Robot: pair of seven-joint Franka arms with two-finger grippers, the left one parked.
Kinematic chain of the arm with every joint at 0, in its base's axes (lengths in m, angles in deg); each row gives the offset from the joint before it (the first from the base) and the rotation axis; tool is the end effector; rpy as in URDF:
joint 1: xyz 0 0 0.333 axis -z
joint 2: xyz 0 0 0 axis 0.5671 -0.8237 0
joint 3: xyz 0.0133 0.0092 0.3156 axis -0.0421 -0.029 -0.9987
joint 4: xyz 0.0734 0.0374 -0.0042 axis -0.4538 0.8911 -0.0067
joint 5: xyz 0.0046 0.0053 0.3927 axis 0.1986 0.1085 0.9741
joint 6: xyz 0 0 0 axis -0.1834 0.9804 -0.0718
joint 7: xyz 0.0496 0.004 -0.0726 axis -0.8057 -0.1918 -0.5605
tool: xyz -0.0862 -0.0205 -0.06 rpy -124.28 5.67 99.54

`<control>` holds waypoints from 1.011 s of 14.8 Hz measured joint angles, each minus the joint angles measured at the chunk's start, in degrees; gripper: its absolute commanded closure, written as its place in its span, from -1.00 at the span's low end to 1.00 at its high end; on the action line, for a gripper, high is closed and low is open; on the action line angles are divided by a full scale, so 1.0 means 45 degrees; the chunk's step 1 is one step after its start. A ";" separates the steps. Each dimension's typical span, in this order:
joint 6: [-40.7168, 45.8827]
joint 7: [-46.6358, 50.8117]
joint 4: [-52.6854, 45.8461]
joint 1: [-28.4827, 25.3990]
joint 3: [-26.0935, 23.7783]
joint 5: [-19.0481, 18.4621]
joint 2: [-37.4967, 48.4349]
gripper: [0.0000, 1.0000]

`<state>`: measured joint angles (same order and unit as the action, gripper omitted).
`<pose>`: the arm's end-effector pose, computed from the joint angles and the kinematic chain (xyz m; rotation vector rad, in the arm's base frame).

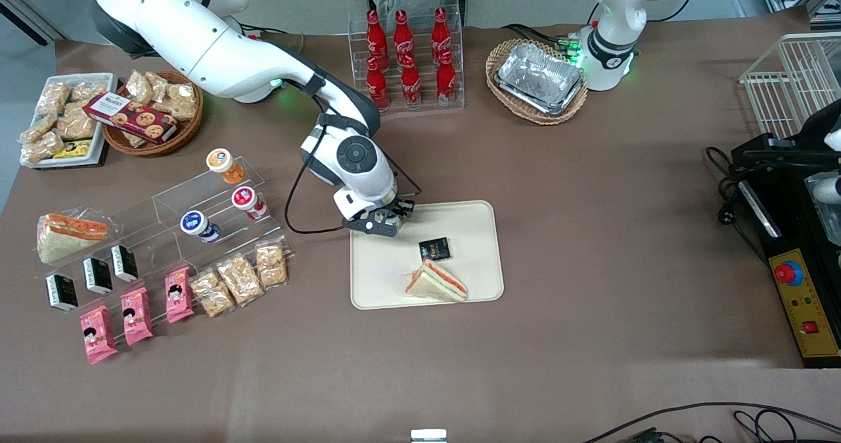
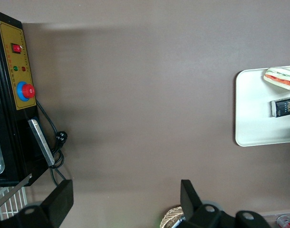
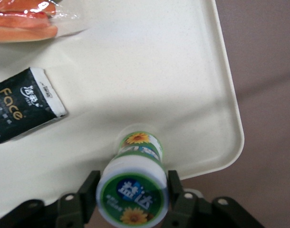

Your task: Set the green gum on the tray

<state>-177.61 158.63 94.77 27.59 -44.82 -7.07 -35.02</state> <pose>0.4869 0.4230 0.2303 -3.0510 0.4140 0.0959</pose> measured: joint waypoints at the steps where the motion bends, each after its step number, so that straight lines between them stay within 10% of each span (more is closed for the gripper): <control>1: 0.0000 0.0024 0.0000 -0.0005 0.0004 0.0000 -0.0017 -0.99; 9: 0.1377 -0.0678 -0.0567 0.0667 -0.0160 0.0007 0.1147 -0.99; 15: 0.6606 -0.7269 -0.1118 0.1852 0.1734 0.4818 0.6767 -0.99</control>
<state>-147.88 125.92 89.74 35.92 -37.01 14.61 -4.57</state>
